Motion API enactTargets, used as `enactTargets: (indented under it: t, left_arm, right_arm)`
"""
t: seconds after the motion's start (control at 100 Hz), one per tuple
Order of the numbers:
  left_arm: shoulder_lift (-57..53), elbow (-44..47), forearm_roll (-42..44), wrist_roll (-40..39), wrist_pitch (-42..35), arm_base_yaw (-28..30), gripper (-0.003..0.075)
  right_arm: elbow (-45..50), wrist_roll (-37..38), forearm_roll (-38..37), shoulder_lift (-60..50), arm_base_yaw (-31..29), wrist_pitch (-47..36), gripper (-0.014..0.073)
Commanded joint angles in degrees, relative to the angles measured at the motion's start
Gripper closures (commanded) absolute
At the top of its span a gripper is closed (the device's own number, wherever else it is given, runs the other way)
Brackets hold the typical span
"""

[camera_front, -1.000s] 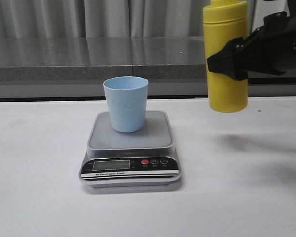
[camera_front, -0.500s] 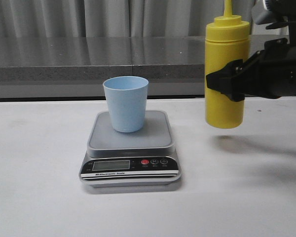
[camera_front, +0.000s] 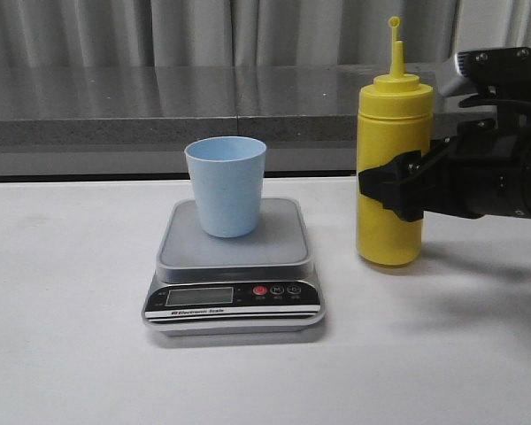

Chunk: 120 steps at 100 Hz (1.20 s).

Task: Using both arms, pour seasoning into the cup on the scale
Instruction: 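Lower the bottle back onto the table with the right gripper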

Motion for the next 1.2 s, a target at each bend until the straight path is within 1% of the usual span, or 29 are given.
enactTargets:
  t: [0.0,0.22,0.58,0.65,0.84,0.91,1.05,1.19]
  left_arm:
    - [0.36,-1.47,-0.44,-0.06,-4.69,0.03,0.0739]
    - [0.36,-1.47,-0.44,-0.06,-4.69,0.03,0.0739]
    - [0.36,-1.47,-0.44,-0.06,-4.69,0.03,0.0739]
    - [0.36,-1.47,-0.44,-0.06,-4.69,0.03,0.0739]
    - [0.36,-1.47,-0.44,-0.06,-4.69,0.03,0.0739]
    - [0.36,-1.47,-0.44,-0.06,-4.69,0.03,0.0739]
    - [0.36,-1.47,-0.44,-0.06,-4.69,0.03,0.0739]
    - [0.36,-1.47,-0.44,-0.06,-4.69,0.03,0.0739]
  right_arm:
    - [-1.04,-0.45,0.63,-1.28,-0.29,-6.78,0.0372]
    - [-1.04,-0.45,0.63,0.72,-0.29,-7.89,0.0372]
    - [-1.04,-0.45,-0.41,0.73,-0.29,-7.94,0.036]
    - [-1.04,-0.45,-0.93,0.73,-0.29,-7.94,0.0319]
    - [-1.04,-0.45,-1.09,0.73,-0.29,-7.94,0.0122]
    - [-1.04,-0.45,-1.09,0.73,-0.29,-7.94,0.0069]
    - [-1.04,-0.45,-1.09,0.73,-0.29,-7.94,0.0005]
    - [-1.04,-0.45,-1.09,0.73,-0.29,-7.94,-0.0001]
